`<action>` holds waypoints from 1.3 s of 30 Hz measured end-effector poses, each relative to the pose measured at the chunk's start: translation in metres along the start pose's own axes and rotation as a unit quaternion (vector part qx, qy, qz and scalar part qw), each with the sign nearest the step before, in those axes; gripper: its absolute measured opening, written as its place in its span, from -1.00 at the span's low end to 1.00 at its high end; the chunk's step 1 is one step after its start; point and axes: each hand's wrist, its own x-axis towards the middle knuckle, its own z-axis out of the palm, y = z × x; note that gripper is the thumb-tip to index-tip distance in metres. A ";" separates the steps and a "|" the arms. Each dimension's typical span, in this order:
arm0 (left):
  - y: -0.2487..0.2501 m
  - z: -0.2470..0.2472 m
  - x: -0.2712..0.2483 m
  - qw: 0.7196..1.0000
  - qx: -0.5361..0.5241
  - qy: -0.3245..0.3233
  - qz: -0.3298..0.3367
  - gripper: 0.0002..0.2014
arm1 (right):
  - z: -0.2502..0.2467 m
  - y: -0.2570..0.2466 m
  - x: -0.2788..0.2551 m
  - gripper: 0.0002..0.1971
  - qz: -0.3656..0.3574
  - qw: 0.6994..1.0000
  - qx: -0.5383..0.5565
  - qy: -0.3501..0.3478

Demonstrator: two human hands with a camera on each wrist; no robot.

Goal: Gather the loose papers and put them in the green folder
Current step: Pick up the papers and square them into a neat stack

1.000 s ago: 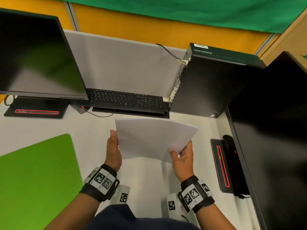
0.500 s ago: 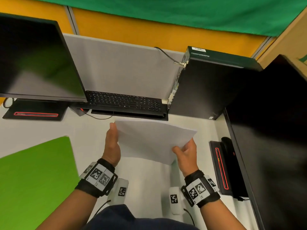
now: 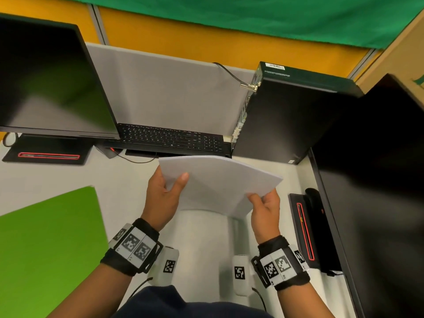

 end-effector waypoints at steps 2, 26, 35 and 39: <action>-0.007 0.000 -0.004 1.000 0.005 -0.016 -0.022 -0.74 | 0.001 0.007 -0.003 -0.64 0.022 1.000 -0.015 0.005; -0.045 -0.003 -0.019 0.993 0.002 -0.029 -0.115 -0.61 | -0.002 0.033 -0.006 -0.53 0.071 0.995 -0.058 -0.042; -0.042 -0.007 -0.023 0.995 -0.009 -0.018 -0.098 -0.55 | -0.006 0.036 -0.011 -0.56 0.066 0.994 -0.059 -0.057; -0.051 -0.011 -0.030 0.992 0.018 -0.023 -0.121 -0.60 | -0.006 0.041 -0.018 -0.60 0.076 0.990 -0.099 -0.066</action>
